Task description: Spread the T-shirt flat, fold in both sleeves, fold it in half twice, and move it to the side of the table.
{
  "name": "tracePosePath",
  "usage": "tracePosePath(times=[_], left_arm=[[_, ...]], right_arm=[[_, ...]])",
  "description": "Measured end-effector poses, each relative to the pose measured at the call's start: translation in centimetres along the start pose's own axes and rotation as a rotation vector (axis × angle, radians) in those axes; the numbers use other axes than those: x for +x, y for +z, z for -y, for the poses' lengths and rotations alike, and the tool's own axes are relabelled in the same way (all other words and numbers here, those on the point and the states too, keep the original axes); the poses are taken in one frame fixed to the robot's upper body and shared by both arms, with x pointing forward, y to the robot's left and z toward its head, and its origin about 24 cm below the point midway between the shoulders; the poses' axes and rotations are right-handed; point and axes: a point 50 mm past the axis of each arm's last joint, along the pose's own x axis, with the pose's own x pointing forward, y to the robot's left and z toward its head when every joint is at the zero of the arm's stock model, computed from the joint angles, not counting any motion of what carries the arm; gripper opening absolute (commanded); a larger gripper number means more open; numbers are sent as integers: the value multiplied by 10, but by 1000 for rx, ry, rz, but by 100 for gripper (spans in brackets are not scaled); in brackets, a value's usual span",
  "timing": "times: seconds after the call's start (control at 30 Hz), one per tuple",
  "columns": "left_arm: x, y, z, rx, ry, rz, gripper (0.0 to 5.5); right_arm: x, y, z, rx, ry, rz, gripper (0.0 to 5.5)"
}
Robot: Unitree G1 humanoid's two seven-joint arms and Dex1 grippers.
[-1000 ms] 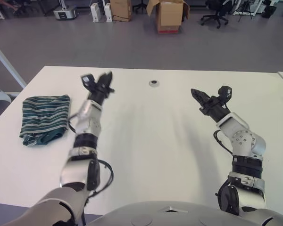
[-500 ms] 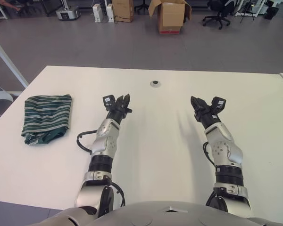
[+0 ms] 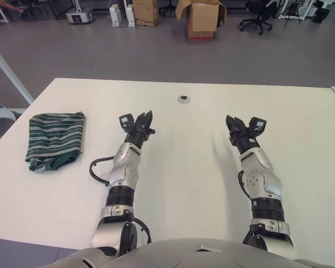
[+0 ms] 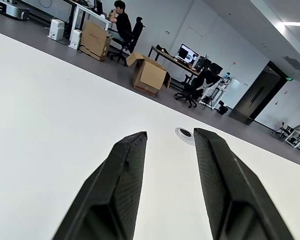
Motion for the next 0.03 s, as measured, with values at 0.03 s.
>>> tracePosePath(times=[0.03], left_arm=[[0, 0, 0, 0, 3, 5, 173]], right_arm=[[2, 2, -1, -11, 3, 3, 183]])
